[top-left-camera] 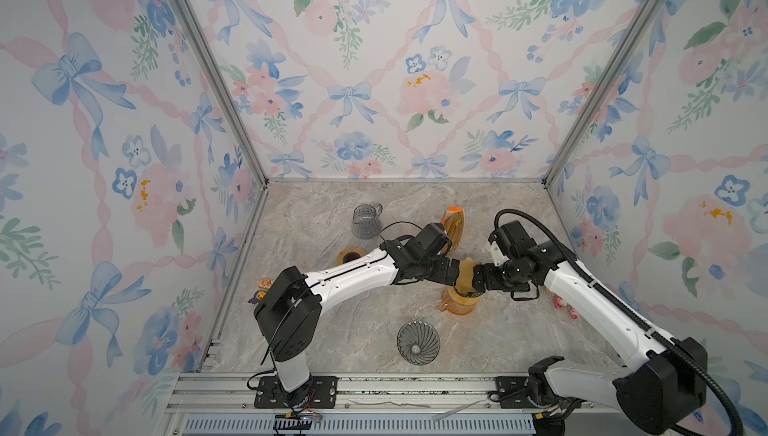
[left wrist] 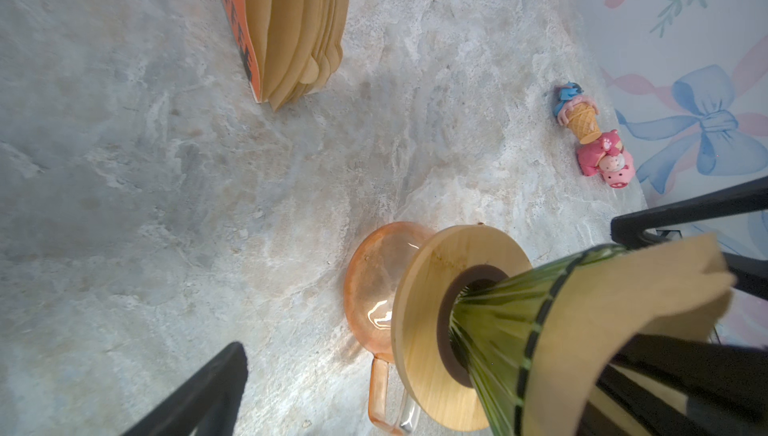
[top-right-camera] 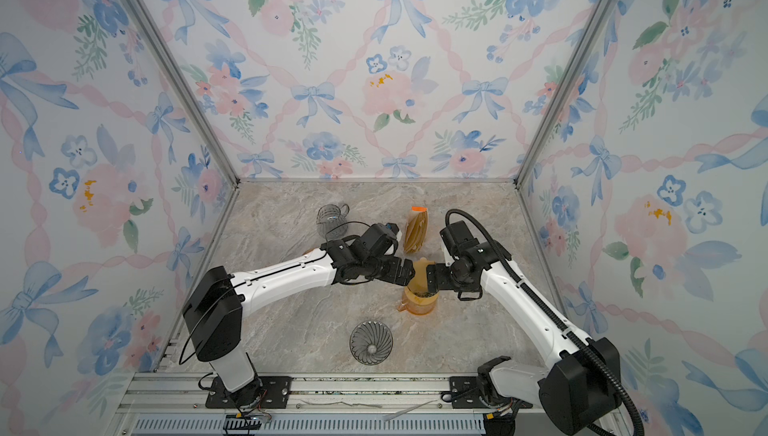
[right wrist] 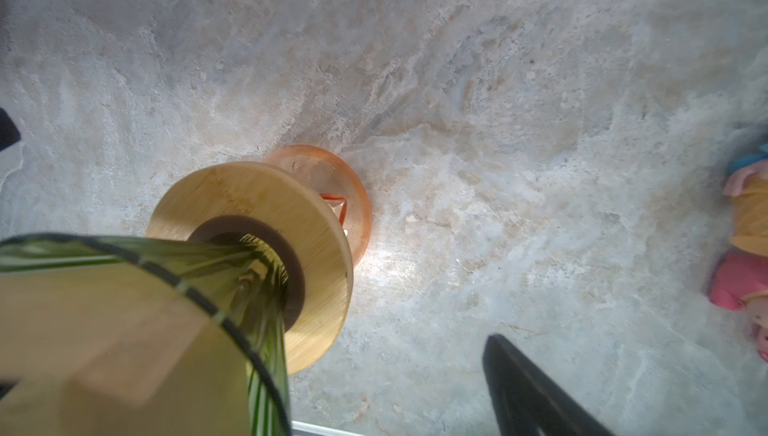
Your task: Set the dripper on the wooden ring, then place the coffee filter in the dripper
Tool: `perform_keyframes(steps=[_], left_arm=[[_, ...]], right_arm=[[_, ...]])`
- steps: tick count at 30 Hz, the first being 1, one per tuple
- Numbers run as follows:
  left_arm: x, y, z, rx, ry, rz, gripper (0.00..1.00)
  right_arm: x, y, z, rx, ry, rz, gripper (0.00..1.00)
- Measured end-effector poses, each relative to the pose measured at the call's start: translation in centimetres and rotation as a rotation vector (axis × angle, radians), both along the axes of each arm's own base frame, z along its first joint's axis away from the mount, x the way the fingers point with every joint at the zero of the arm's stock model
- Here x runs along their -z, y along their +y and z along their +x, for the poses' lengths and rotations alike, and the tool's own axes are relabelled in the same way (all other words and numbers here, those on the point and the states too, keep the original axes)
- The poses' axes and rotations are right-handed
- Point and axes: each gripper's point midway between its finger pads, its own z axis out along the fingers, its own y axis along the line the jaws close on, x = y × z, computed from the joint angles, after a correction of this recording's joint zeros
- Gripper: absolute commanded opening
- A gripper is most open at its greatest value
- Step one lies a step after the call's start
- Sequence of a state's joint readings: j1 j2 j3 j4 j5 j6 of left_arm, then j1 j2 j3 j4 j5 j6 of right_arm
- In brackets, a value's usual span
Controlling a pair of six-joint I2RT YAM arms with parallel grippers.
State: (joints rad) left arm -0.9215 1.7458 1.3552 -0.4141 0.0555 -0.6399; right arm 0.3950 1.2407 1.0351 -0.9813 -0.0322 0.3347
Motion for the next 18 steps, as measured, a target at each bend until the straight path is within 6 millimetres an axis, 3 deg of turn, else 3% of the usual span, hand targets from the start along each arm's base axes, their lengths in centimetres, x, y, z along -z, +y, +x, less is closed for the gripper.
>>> perform_keyframes(steps=[18], left_arm=[[0.15,-0.31,0.24,0.001,0.005,0.0,0.98]], right_arm=[[0.15,-0.28,0.2,0.014,0.003,0.003,0.94]])
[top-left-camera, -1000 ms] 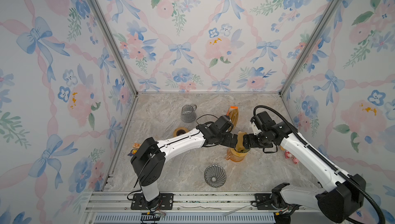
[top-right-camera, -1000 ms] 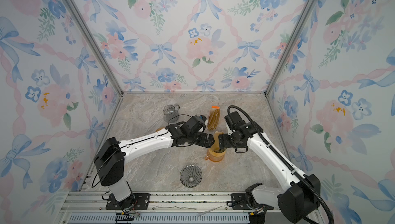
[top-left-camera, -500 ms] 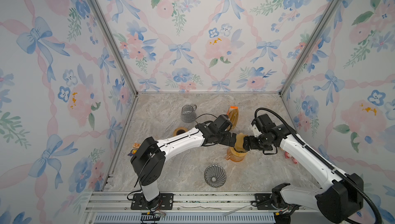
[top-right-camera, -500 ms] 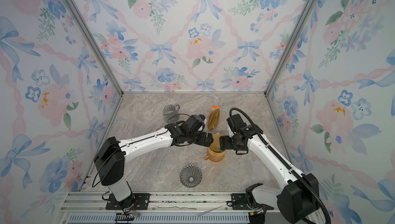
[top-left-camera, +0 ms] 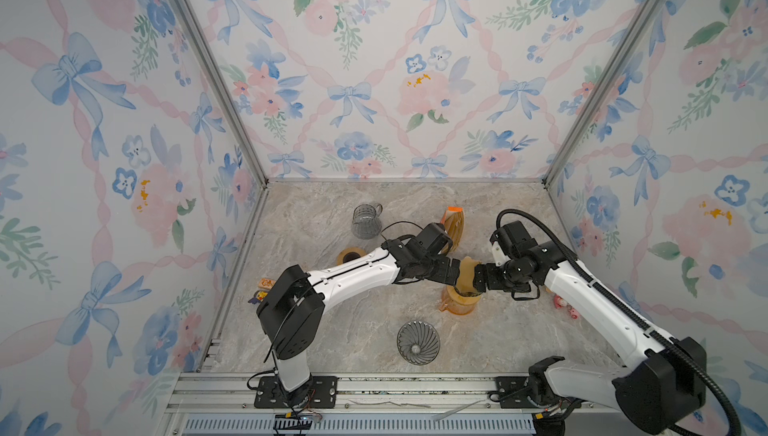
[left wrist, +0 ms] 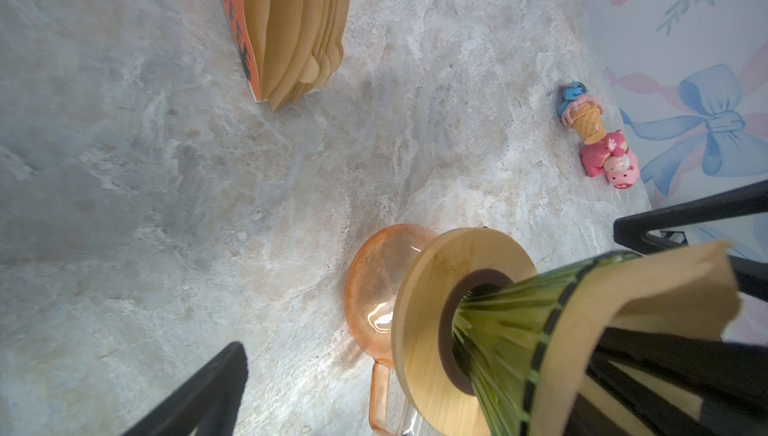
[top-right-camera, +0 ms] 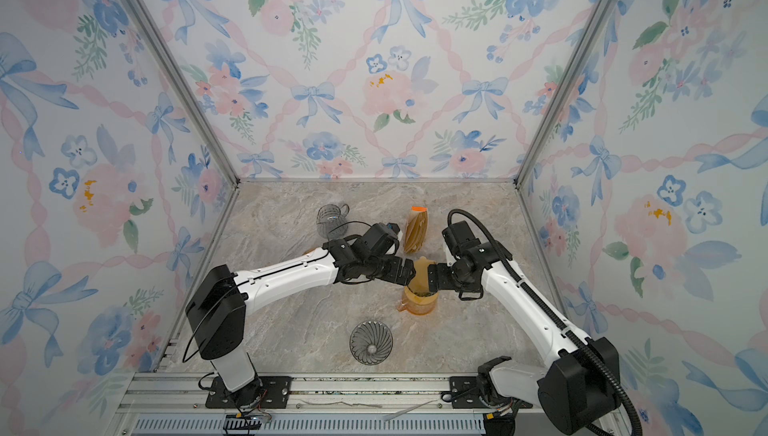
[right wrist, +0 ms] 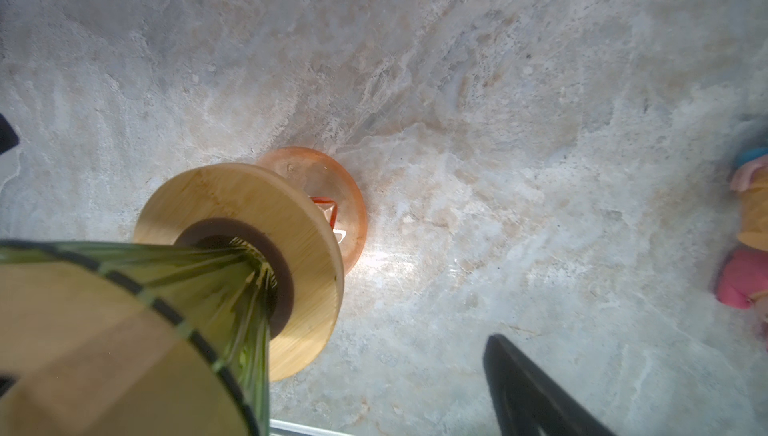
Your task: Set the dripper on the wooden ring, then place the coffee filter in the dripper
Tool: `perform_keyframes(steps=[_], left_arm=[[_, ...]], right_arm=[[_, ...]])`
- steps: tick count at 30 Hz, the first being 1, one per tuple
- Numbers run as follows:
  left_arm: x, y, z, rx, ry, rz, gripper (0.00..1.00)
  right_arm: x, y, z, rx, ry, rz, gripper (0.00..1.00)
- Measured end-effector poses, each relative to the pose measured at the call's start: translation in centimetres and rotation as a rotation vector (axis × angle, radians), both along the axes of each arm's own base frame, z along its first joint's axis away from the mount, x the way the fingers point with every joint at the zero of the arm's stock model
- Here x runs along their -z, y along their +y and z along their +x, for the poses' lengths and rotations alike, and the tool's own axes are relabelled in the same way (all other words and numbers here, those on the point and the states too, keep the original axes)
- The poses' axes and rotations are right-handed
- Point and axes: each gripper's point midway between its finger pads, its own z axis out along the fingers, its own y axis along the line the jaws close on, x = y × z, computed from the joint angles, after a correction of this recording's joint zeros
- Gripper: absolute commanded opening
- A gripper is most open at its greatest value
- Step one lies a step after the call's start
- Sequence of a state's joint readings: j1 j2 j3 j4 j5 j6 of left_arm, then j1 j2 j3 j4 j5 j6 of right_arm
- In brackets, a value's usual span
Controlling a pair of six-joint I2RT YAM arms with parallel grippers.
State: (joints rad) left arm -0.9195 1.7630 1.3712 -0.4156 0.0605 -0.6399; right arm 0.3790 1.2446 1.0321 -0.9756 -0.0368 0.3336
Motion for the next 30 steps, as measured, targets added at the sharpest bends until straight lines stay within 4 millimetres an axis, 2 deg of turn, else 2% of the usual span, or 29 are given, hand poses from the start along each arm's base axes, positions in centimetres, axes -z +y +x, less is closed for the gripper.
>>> perform_keyframes(steps=[8,14,22,30], left_arm=[[-0.8,-0.6,0.1,0.012,-0.002,-0.026,0.98],[-0.2,-0.4,0.5,0.003,0.006,-0.015,0.98],[0.6,-0.6,0.6,0.004,0.017,-0.003,0.98],[0.5,-0.6,0.6,0.005,0.019,-0.004,0.98]], right_arm=[[0.5,0.0,0.1,0.002,0.019,-0.006,0.94],[0.2,0.0,0.3,0.011,0.019,0.018,0.94],[-1.4,-0.1,0.6,0.043,-0.006,0.115,0.94],[-1.4,-0.3,0.7,0.057,-0.002,0.127,0.94]])
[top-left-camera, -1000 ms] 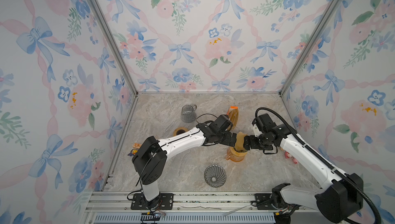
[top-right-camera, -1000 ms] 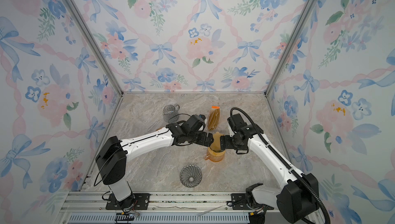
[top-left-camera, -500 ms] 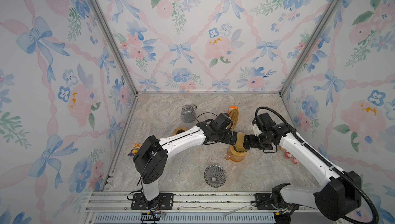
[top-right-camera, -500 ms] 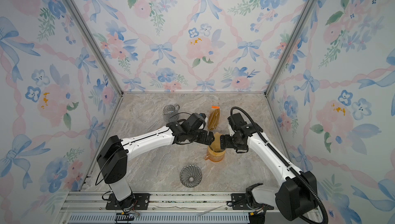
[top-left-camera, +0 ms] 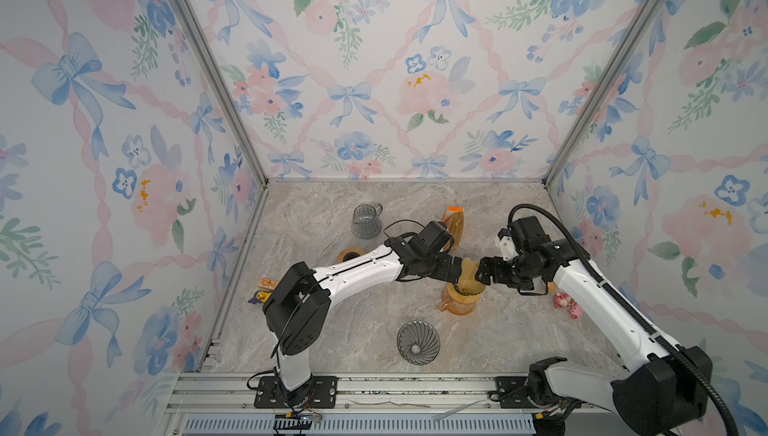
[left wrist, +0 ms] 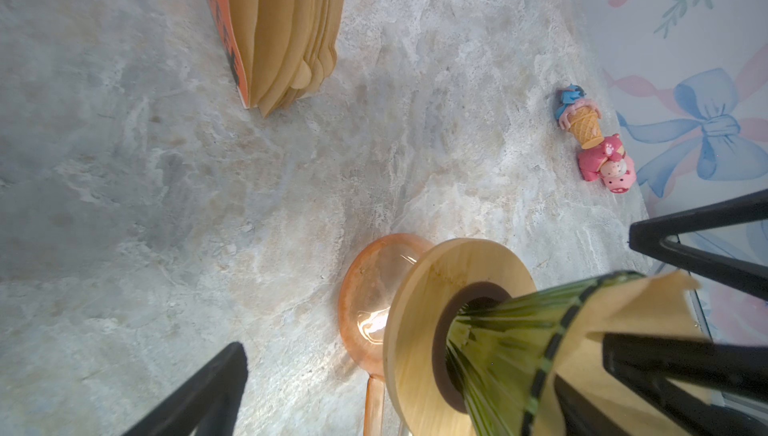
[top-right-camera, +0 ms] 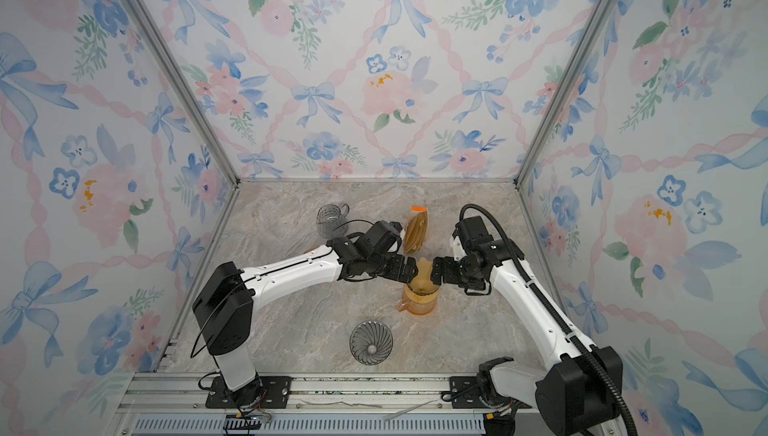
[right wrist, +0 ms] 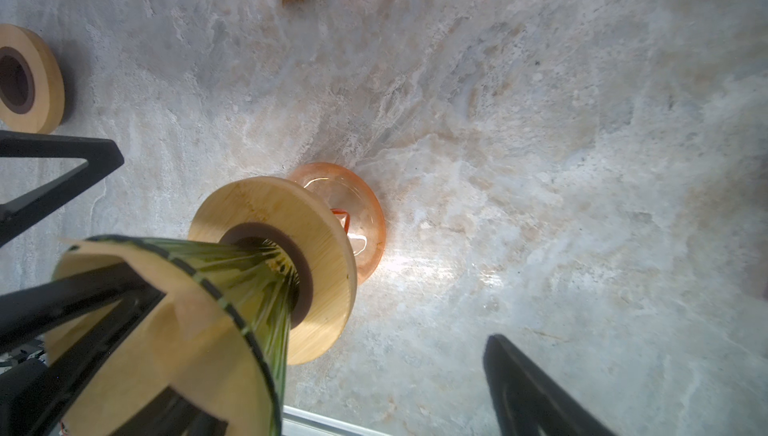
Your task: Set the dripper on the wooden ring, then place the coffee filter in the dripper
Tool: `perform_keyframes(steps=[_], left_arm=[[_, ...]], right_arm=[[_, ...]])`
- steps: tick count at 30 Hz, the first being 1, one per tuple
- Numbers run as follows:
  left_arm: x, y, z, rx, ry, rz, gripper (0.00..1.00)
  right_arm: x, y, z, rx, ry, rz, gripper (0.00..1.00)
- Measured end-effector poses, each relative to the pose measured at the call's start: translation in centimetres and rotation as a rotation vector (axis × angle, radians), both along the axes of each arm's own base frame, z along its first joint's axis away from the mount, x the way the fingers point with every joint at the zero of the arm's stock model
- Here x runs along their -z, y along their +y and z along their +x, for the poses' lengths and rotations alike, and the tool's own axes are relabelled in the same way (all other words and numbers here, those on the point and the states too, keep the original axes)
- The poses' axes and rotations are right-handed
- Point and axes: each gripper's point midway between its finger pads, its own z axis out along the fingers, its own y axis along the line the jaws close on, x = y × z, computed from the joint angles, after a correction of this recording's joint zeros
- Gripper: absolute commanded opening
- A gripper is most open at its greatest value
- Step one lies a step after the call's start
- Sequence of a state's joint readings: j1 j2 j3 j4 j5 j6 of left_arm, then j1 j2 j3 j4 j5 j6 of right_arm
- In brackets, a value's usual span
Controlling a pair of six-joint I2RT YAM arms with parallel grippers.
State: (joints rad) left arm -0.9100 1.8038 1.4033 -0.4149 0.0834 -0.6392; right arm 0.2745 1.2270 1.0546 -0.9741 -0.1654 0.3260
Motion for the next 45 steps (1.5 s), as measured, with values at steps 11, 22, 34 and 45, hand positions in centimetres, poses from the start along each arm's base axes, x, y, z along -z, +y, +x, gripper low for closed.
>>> perform_keyframes(steps=[11,22,34,45], left_arm=[[0.0,0.0,0.0,0.001,0.002,-0.001,0.98],[0.0,0.0,0.0,0.001,0.003,-0.002,0.98],[0.0,0.2,0.2,-0.003,0.007,-0.005,0.98],[-0.1,0.1,0.1,0.003,0.012,-0.012,0.98]], right_arm=[[0.4,-0.3,0.3,0.006,0.001,-0.021,0.94],[0.7,-0.6,0.2,0.011,0.009,-0.037,0.94],[-0.3,0.8,-0.2,-0.02,-0.006,0.046,0.94],[0.2,1.8,0.3,-0.042,0.011,0.07,0.95]])
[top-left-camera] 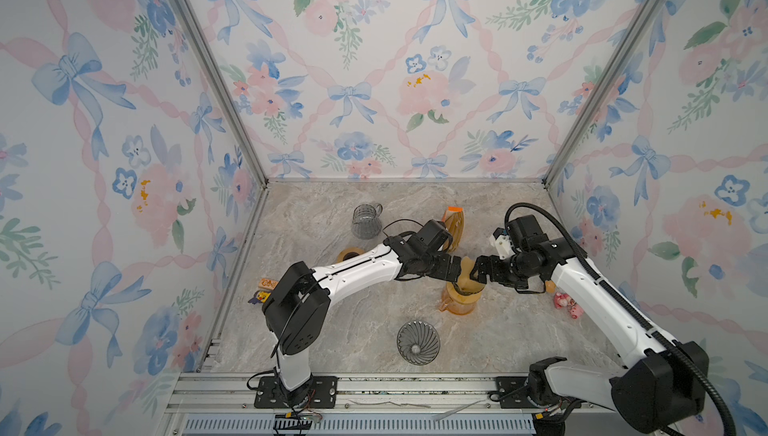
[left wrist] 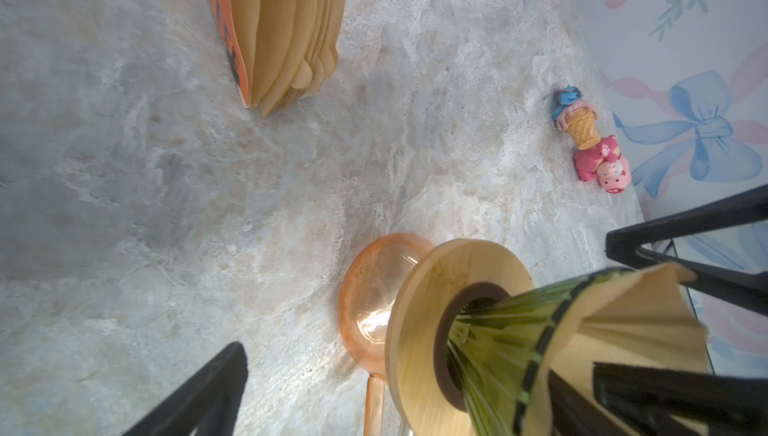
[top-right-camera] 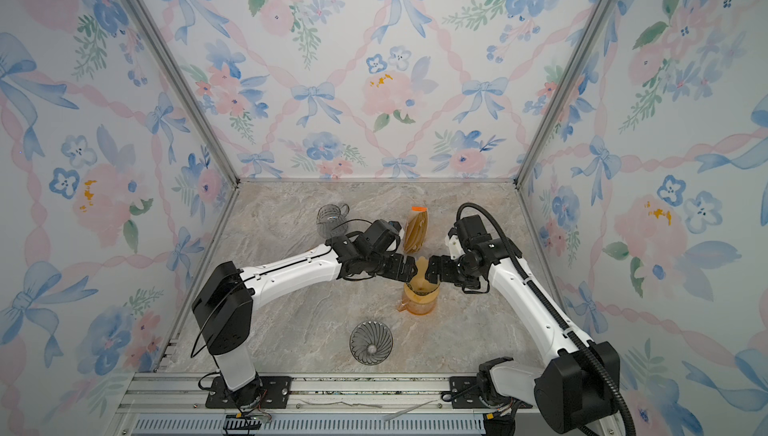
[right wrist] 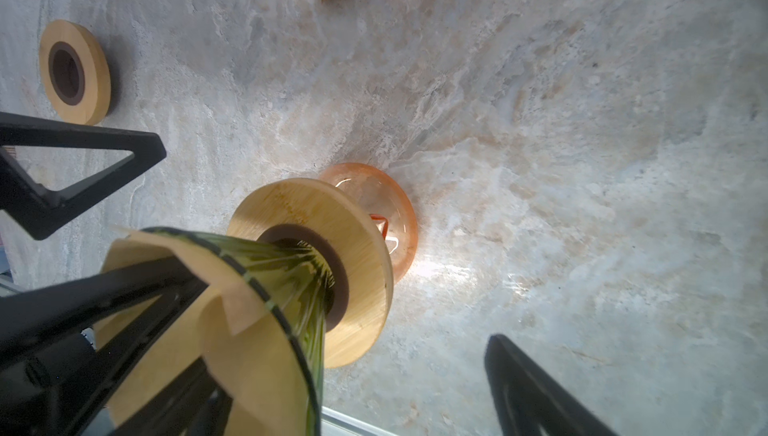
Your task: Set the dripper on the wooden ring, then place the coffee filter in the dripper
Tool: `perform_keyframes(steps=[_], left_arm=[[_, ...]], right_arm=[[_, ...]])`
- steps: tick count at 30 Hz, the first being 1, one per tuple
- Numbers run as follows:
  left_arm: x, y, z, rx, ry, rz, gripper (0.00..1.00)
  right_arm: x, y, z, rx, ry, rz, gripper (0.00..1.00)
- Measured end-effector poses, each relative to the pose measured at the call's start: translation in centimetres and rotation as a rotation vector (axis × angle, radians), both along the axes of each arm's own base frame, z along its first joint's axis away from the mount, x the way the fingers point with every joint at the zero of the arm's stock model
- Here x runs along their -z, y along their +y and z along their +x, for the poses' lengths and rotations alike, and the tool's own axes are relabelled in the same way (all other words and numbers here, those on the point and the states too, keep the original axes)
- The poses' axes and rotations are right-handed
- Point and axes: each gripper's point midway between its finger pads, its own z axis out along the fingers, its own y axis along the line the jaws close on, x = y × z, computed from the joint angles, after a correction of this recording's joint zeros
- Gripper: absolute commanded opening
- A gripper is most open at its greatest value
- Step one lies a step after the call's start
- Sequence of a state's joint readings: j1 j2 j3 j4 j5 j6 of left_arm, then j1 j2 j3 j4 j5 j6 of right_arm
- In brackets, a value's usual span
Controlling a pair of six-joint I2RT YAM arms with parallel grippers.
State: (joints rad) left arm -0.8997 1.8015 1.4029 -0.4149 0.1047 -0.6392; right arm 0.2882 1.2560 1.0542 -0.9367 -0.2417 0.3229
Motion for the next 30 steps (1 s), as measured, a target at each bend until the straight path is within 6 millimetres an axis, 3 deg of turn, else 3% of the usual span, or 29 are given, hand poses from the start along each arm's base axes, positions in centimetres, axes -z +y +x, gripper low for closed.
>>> perform_keyframes(steps=[12,30], left_arm=[[-0.1,0.0,0.0,0.0,0.0,-0.001,0.98],[-0.9,-0.2,-0.5,0.037,0.022,-0.039,0.98]], right_arm=[[2.6,0.2,0.8,-0.021,0.027,-0.118,0.95],[3.8,-0.1,0.8,-0.017,0.048,-0.143,0.95]])
